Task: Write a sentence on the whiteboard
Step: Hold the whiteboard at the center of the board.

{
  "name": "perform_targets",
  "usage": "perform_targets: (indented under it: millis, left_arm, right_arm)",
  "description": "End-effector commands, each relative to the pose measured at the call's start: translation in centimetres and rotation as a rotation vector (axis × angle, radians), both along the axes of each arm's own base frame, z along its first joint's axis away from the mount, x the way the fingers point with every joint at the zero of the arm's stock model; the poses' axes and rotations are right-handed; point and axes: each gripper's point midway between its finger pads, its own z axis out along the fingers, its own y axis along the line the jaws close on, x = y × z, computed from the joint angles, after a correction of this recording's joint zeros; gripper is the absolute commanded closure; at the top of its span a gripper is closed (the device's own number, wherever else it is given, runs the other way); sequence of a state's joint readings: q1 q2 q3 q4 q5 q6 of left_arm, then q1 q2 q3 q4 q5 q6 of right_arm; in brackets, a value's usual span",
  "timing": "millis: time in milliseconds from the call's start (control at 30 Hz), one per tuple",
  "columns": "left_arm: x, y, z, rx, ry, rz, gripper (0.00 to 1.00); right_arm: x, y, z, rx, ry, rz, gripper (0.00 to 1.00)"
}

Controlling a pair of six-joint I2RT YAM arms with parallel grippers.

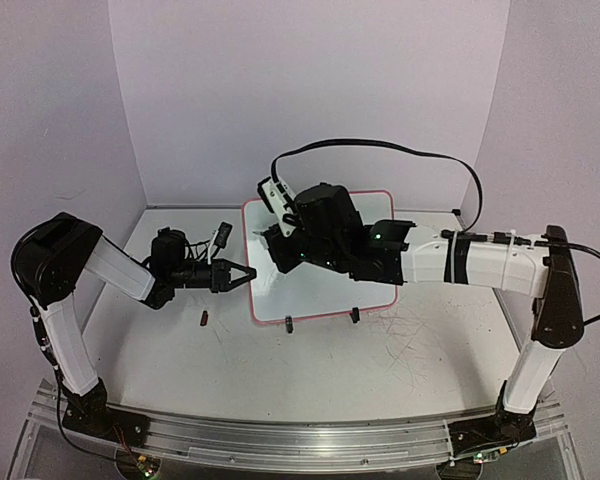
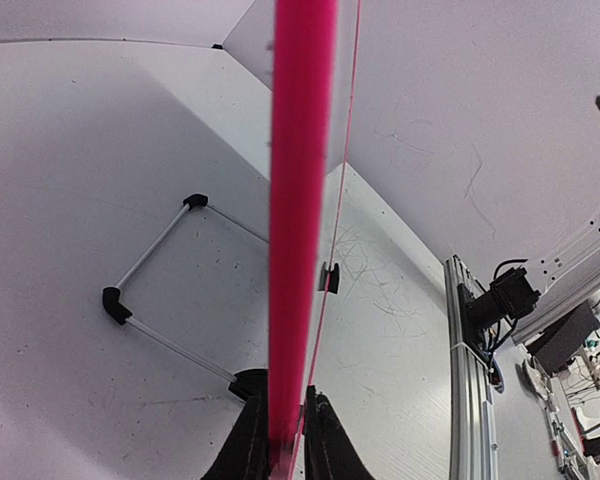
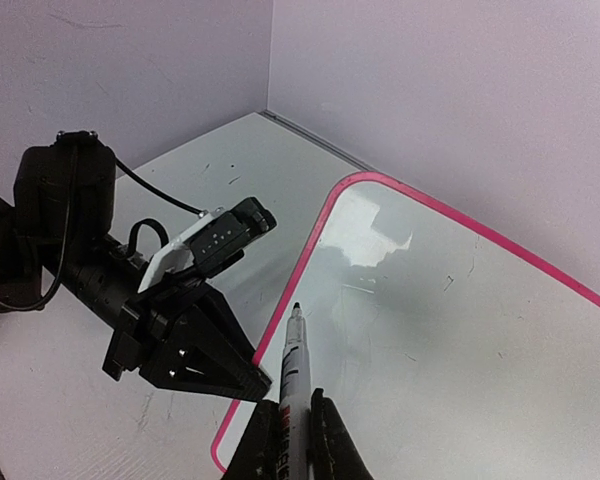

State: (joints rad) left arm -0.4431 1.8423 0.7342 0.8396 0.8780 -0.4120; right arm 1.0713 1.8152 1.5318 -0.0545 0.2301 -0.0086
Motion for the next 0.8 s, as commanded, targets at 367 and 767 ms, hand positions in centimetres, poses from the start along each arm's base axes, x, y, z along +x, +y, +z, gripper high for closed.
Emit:
perform_targets:
  millis: [367,767]
  left_arm:
    - [0.4,-0.6,0.9,-0.011,-0.103,-0.028,0.97]
    - [0.4,-0.4,0.5,0.003,-0.108,-0.008,1.0]
  right_arm:
    - [0.4,0.6,1.9,0.028,-0.059,-0.048,1.0]
    - [0.7,1.3,0.5,0.006,-0.051,-0.055,1.0]
